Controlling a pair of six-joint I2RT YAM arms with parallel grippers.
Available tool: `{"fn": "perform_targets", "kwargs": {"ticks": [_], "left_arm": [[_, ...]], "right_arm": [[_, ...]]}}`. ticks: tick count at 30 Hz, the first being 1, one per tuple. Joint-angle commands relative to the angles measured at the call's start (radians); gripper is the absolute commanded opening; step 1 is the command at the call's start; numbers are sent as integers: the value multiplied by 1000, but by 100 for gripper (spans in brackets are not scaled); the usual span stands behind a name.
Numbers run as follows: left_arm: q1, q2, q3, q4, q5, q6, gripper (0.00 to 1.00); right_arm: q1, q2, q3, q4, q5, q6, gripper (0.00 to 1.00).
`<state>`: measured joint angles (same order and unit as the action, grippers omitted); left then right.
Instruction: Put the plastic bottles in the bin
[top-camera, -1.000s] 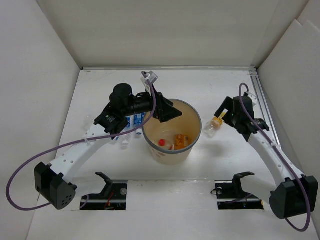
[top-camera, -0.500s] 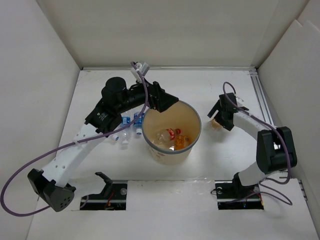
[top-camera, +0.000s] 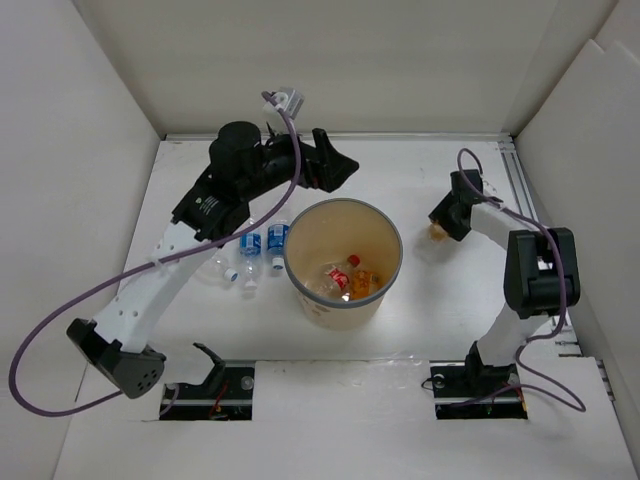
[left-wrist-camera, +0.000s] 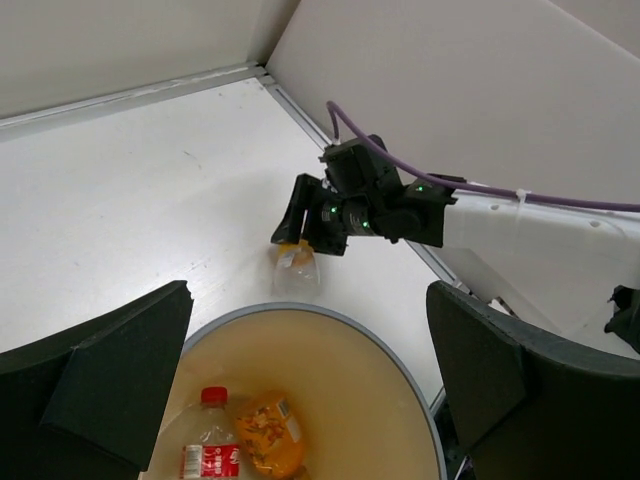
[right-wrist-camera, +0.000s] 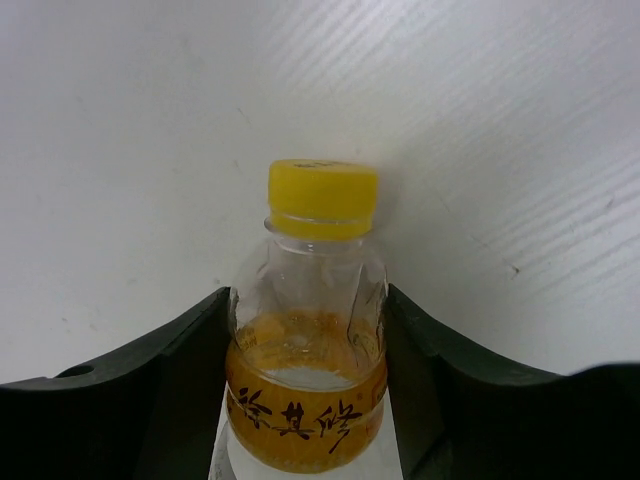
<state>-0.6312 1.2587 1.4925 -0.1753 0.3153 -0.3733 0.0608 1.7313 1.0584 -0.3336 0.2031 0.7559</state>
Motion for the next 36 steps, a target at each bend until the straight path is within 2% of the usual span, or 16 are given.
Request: {"fn": "perform_targets", "kwargs": {"ticks": [1, 5, 10, 18, 21, 28, 36], "left_arm": [[1, 82, 115, -44, -10, 22, 100], [1, 178, 221, -44, 125, 31, 100], [1, 301, 393, -55, 312, 62, 100], [1, 427, 574, 19, 461, 53, 100], [1, 441, 574, 106, 508, 21, 100], [39, 441, 459, 417, 662, -174, 100], [39, 459, 446, 421, 662, -185, 100]], "right_arm": [[-18, -10, 104, 15, -51, -52, 0], [-6, -143, 207, 4, -80, -104, 0], [7, -301, 330, 125, -307, -200, 0], [26, -389, 466, 397, -704, -121, 0], [62, -389, 512, 473, -792, -80, 0], [186, -369, 567, 527, -826, -67, 0], [284, -325, 568, 648, -866, -7, 0]]}}
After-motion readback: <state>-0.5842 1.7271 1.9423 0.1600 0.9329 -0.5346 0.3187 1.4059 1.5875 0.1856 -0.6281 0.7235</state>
